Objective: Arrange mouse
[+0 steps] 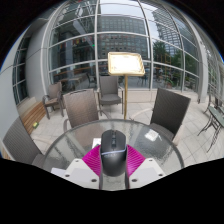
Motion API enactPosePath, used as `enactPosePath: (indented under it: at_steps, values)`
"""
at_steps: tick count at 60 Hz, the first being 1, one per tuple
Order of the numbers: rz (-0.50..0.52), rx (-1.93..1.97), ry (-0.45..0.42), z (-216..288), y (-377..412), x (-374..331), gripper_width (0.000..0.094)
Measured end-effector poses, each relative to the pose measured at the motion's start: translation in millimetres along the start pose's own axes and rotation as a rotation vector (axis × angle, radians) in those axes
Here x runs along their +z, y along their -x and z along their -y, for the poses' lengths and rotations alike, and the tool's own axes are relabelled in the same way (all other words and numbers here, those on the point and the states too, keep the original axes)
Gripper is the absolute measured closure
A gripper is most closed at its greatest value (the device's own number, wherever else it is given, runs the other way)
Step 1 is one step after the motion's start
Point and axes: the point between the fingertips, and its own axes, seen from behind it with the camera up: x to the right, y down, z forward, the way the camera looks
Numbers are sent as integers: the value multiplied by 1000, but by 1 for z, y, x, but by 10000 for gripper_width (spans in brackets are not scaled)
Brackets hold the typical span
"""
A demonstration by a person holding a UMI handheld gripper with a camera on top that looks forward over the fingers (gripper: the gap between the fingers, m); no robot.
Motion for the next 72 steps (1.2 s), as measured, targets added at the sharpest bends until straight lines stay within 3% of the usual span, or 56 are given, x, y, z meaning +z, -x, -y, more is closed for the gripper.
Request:
enactPosePath:
  at_steps: [7,15,32,35,45,54,59,62,72]
  values:
    - [81,-39,40,-32,102,5,640]
    - [115,-86,160,-118,177,27,643]
    - [100,-110,419,-291,217,61,641]
    - [86,-118,381,-292,217,64,642]
    - [94,-119,379,-294,216,65,607]
    - [98,-99,389,-292,216,65,437]
    - [80,-101,333,-263,210,55,199]
    - [82,-107,320,-245,205,44,104]
    - [93,-82,237,-175,182,-18,77]
